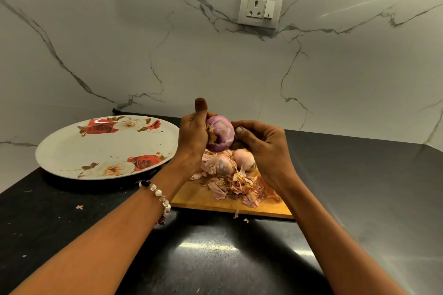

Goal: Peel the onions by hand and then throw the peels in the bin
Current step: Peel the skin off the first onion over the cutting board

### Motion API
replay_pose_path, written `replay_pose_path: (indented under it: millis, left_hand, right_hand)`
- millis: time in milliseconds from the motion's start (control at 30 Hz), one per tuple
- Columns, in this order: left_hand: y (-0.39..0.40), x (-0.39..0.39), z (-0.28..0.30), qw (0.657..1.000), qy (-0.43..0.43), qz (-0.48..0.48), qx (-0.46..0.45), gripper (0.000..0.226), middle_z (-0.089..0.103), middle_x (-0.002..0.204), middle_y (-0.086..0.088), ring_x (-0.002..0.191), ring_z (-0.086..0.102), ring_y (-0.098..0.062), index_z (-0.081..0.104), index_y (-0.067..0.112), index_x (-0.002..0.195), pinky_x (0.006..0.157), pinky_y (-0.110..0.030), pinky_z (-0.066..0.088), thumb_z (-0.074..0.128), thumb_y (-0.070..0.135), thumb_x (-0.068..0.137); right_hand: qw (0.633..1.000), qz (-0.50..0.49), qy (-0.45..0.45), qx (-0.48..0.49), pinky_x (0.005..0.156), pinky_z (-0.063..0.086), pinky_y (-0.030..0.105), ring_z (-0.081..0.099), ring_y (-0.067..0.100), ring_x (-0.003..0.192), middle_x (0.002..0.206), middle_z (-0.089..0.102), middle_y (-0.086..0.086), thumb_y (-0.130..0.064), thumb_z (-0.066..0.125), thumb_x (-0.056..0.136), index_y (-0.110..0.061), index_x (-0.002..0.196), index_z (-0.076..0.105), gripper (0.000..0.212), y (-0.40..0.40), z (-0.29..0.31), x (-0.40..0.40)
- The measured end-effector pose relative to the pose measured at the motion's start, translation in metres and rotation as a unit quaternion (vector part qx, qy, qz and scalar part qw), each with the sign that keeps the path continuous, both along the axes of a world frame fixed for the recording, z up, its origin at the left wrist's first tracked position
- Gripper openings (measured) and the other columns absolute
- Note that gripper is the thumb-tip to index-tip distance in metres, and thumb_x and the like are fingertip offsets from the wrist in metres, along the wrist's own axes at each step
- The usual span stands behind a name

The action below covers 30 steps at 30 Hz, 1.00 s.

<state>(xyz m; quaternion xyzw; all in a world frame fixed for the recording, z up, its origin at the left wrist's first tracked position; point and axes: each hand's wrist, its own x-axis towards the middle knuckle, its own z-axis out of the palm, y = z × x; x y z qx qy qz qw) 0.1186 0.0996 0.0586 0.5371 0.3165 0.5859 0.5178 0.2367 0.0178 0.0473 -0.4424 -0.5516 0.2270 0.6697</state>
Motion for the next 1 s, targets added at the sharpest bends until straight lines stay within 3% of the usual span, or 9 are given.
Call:
replay_pose_path:
  millis: [133, 233, 300, 400, 500, 600, 733, 867, 1000]
  left_hand:
    - [0.004, -0.002, -0.001, 0.998, 0.048, -0.002, 0.034, 0.052, 0.059, 0.072, -0.005, 0.069, 0.060, -0.016, 0.061, 0.013, 0.075, 0.060, -0.025, 0.052, 0.033, 0.050, 0.097]
    - [0.004, -0.003, -0.005, 0.991, 0.093, 0.016, 0.096, 0.052, 0.065, 0.080, -0.002, 0.074, 0.064, -0.014, 0.065, 0.014, 0.086, 0.063, -0.025, 0.055, 0.032, 0.054, 0.092]
    - [0.004, -0.003, -0.007, 0.984, 0.115, 0.030, 0.134, 0.057, 0.065, 0.086, 0.001, 0.077, 0.063, -0.011, 0.066, 0.012, 0.099, 0.068, -0.025, 0.054, 0.032, 0.057, 0.087]
    - [0.005, -0.002, -0.007, 0.976, 0.134, 0.059, 0.161, 0.060, 0.058, 0.077, 0.008, 0.067, 0.057, -0.007, 0.060, 0.008, 0.109, 0.062, -0.021, 0.051, 0.036, 0.057, 0.086]
    - [0.007, 0.000, -0.009, 0.970, 0.152, 0.077, 0.172, 0.048, 0.056, 0.069, 0.004, 0.059, 0.055, -0.007, 0.056, 0.007, 0.111, 0.052, -0.013, 0.047, 0.045, 0.049, 0.090]
    - [0.006, 0.005, -0.009, 0.968, 0.156, 0.085, 0.175, 0.041, 0.055, 0.064, 0.002, 0.055, 0.054, -0.007, 0.055, 0.007, 0.109, 0.050, -0.016, 0.045, 0.049, 0.044, 0.093]
    - [0.007, 0.006, -0.008, 0.968, 0.154, 0.091, 0.175, 0.042, 0.055, 0.068, 0.004, 0.057, 0.055, -0.006, 0.056, 0.005, 0.108, 0.051, -0.017, 0.043, 0.049, 0.043, 0.093]
    - [0.008, 0.005, -0.003, 0.979, 0.125, 0.081, 0.142, 0.044, 0.056, 0.074, 0.007, 0.060, 0.054, -0.004, 0.059, 0.004, 0.107, 0.054, -0.011, 0.044, 0.047, 0.044, 0.094]
    - [0.006, 0.005, -0.002, 0.985, 0.113, 0.060, 0.115, 0.042, 0.056, 0.077, 0.008, 0.065, 0.053, -0.006, 0.061, 0.009, 0.104, 0.062, -0.025, 0.049, 0.041, 0.045, 0.097]
  right_hand:
    - [1.000, 0.020, 0.002, -0.004, 0.074, 0.061, 0.034, 0.072, 0.026, 0.091, 0.105, 0.072, 0.013, -0.014, 0.062, 0.086, -0.005, 0.114, 0.066, 0.030, -0.001, 0.001, 0.000]
    - [0.999, 0.007, -0.049, -0.015, 0.080, 0.060, 0.037, 0.072, 0.025, 0.094, 0.105, 0.073, 0.013, -0.022, 0.067, 0.079, -0.004, 0.115, 0.067, 0.040, -0.003, 0.002, 0.002]
    - [0.996, -0.005, -0.087, -0.027, 0.085, 0.059, 0.039, 0.071, 0.023, 0.097, 0.106, 0.073, 0.013, -0.022, 0.070, 0.077, -0.003, 0.115, 0.068, 0.042, -0.003, 0.002, 0.004]
    - [0.993, -0.007, -0.109, -0.037, 0.084, 0.059, 0.040, 0.071, 0.023, 0.097, 0.107, 0.072, 0.015, -0.012, 0.068, 0.083, 0.003, 0.115, 0.067, 0.036, -0.002, 0.001, 0.009]
    - [0.984, -0.060, -0.168, -0.009, 0.081, 0.060, 0.031, 0.071, 0.018, 0.095, 0.106, 0.072, 0.012, -0.004, 0.067, 0.087, 0.002, 0.114, 0.067, 0.028, -0.002, -0.001, 0.007]
    - [0.965, -0.134, -0.222, 0.035, 0.079, 0.056, 0.015, 0.070, 0.015, 0.093, 0.104, 0.072, 0.012, -0.001, 0.067, 0.087, 0.005, 0.114, 0.066, 0.028, 0.001, -0.005, -0.001]
    - [0.944, -0.185, -0.264, 0.069, 0.079, 0.054, 0.012, 0.069, 0.016, 0.091, 0.104, 0.072, 0.014, 0.000, 0.069, 0.085, 0.006, 0.115, 0.066, 0.031, 0.006, -0.011, -0.005]
    - [0.952, -0.195, -0.221, 0.078, 0.083, 0.057, 0.022, 0.070, 0.015, 0.095, 0.105, 0.073, 0.012, 0.009, 0.063, 0.086, 0.002, 0.113, 0.068, 0.029, 0.006, -0.008, 0.001]
    - [0.990, -0.105, -0.095, 0.024, 0.089, 0.057, 0.036, 0.069, 0.019, 0.101, 0.109, 0.072, 0.012, 0.000, 0.061, 0.091, -0.002, 0.114, 0.068, 0.025, 0.006, -0.003, 0.005]
